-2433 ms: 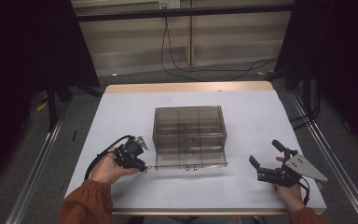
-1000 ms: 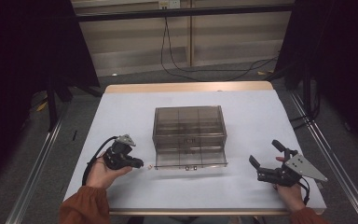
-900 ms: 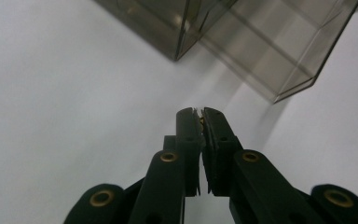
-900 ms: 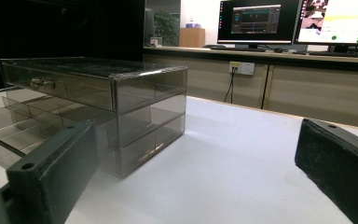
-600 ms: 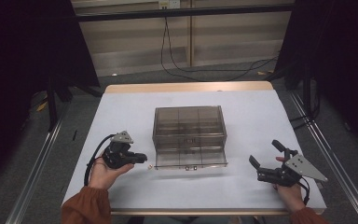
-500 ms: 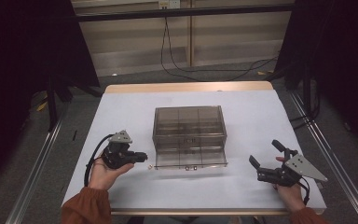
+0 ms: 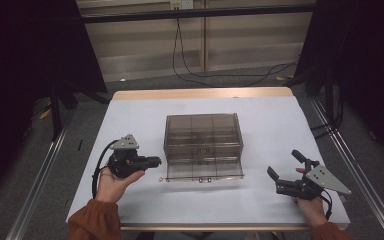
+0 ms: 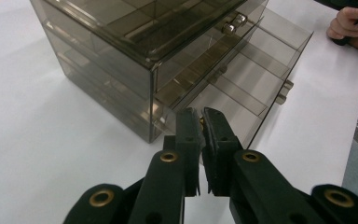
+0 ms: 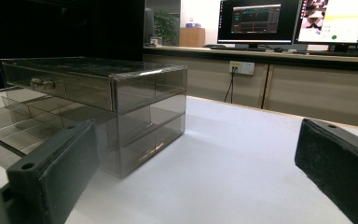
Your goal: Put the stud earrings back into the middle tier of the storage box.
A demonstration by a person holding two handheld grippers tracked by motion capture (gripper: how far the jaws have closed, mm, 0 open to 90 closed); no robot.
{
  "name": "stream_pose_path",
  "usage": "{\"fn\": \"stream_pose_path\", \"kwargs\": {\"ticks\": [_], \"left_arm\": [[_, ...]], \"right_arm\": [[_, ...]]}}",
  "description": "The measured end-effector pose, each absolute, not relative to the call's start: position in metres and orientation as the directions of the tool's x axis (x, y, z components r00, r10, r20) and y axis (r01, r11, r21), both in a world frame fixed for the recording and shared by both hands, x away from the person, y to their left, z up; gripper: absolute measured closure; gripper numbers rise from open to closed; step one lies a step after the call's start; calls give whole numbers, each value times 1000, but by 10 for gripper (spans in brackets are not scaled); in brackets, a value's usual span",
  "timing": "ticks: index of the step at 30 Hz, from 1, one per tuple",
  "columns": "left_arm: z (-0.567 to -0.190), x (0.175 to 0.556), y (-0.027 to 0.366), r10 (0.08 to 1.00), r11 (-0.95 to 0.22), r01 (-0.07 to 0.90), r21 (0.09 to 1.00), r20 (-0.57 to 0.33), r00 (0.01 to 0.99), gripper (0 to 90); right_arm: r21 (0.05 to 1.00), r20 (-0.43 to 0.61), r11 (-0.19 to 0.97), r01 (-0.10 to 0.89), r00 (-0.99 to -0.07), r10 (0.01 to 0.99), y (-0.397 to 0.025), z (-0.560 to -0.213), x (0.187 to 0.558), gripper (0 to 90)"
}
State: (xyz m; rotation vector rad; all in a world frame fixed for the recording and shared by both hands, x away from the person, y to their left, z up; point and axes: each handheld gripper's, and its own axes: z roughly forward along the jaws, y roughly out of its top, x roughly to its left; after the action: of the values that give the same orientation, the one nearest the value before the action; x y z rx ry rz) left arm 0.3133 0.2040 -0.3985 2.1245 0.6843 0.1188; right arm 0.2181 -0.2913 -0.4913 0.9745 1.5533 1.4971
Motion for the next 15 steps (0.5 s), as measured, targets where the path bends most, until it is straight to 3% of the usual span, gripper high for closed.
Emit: {"fn": "stream_pose_path", "kwargs": {"ticks": [15], "left_arm": [[-386,316,175,442,-489,372,789,-143,886,861]], "right_arm": [[1000,-10,21,21,-425,905,-291,-491,218,0]]}}
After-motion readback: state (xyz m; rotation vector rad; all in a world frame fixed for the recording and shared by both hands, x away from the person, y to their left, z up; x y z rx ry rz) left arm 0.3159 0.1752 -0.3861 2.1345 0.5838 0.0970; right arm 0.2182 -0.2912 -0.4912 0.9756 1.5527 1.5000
